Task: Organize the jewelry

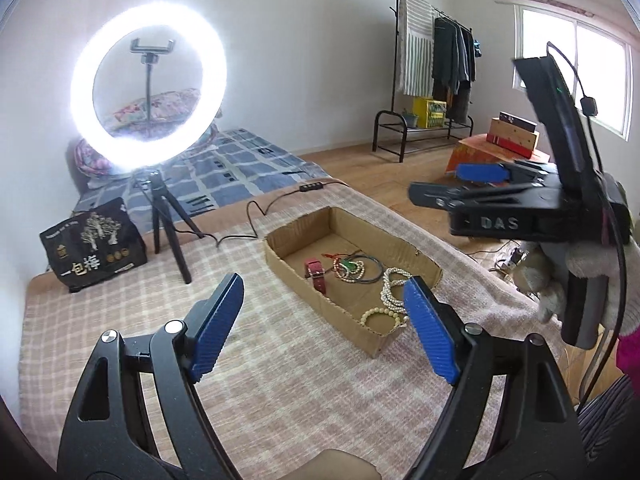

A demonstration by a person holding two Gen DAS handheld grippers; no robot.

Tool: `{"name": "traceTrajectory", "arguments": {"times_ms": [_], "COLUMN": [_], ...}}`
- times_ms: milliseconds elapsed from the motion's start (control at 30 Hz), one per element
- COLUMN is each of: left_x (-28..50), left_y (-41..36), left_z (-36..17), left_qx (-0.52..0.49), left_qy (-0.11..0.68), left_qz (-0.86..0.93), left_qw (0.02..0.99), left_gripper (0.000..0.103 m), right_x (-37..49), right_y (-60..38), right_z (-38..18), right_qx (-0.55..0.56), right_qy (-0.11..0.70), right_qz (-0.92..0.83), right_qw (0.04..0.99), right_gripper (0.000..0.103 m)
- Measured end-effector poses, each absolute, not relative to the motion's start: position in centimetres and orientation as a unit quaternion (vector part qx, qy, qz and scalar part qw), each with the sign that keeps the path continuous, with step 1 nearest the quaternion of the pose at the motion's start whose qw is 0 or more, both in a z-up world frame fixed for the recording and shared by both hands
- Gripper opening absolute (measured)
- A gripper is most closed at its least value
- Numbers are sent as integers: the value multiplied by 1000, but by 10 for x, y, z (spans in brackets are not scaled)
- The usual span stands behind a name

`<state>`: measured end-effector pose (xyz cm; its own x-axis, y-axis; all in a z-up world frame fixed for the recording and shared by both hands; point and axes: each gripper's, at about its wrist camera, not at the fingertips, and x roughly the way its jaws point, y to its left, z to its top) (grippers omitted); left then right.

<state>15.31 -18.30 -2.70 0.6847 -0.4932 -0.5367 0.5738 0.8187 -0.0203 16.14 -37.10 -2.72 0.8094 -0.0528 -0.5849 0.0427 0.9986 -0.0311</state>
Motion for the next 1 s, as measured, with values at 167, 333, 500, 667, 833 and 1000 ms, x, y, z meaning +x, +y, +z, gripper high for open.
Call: {"name": "traceTrajectory", "arguments": {"times_ms": [167, 333, 500, 667, 833, 1000], "left_x": [142, 133, 125, 121, 120, 118], "left_y": [-169, -159, -154, -147, -144, -144], "left_z": [-21, -18, -15, -14, -15, -15], "left_qx": [75, 73, 83, 80, 86, 86], "left_qy": [259, 255, 244, 240, 242, 248], "left_qz": [-285, -278, -267, -258, -243, -231], "left_qw": [920, 923, 928, 933, 936, 937], "left_gripper": [90, 93, 94, 100, 102, 103], "right_x": [140, 121, 105, 92, 83, 80], "right_y": [-363, -357, -356, -362, -366, -369], "right_z": [-25, -28, -32, -33, -35, -38], "right_qx": [-9, -9, -9, 8, 14, 24], "right_qy": [302, 301, 301, 294, 284, 283], "right_qz": [-32, -42, -56, -67, -79, -76], "right_qw": [953, 953, 952, 953, 955, 956], "right_gripper": [80, 80, 81, 81, 82, 83]}}
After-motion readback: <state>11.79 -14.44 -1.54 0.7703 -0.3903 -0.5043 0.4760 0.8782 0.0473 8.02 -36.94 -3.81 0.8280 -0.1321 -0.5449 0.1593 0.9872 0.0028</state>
